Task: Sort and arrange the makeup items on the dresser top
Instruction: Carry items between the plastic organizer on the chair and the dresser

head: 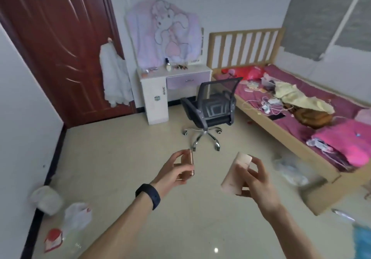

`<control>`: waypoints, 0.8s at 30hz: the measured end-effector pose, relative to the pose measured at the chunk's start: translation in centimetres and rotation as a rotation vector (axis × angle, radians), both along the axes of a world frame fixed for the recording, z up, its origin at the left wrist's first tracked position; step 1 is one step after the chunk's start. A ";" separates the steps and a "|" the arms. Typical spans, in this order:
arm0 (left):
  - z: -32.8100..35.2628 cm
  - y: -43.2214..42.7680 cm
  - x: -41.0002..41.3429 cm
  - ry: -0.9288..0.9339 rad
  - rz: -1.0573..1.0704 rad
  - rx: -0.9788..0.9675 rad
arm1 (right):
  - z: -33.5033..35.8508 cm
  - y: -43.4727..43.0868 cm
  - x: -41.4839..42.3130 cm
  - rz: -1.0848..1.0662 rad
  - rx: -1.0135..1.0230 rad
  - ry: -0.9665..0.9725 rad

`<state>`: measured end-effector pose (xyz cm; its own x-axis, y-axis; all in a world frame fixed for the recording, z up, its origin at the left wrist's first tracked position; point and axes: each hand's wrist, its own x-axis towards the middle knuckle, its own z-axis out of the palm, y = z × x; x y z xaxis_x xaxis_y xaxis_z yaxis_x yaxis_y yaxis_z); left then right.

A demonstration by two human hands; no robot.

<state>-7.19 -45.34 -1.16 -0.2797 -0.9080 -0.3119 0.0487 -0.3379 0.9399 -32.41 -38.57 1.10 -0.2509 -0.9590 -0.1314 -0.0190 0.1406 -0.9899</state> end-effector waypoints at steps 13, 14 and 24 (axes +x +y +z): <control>2.9 -26.3 12.4 -0.019 0.229 -0.065 | 1.1 -33.0 12.2 0.291 -0.031 -0.048; 3.2 -28.5 13.2 -0.022 0.239 -0.070 | 1.3 -35.5 12.8 0.297 -0.030 -0.052; 3.4 -49.4 21.2 0.051 0.400 -0.052 | 1.7 -59.0 19.1 0.393 0.017 -0.052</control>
<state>14.01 -94.74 2.27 0.0853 -0.9624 -0.2578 0.2135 -0.2351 0.9482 -13.35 -97.56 2.77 0.1422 -0.9783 -0.1510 -0.0244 0.1490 -0.9885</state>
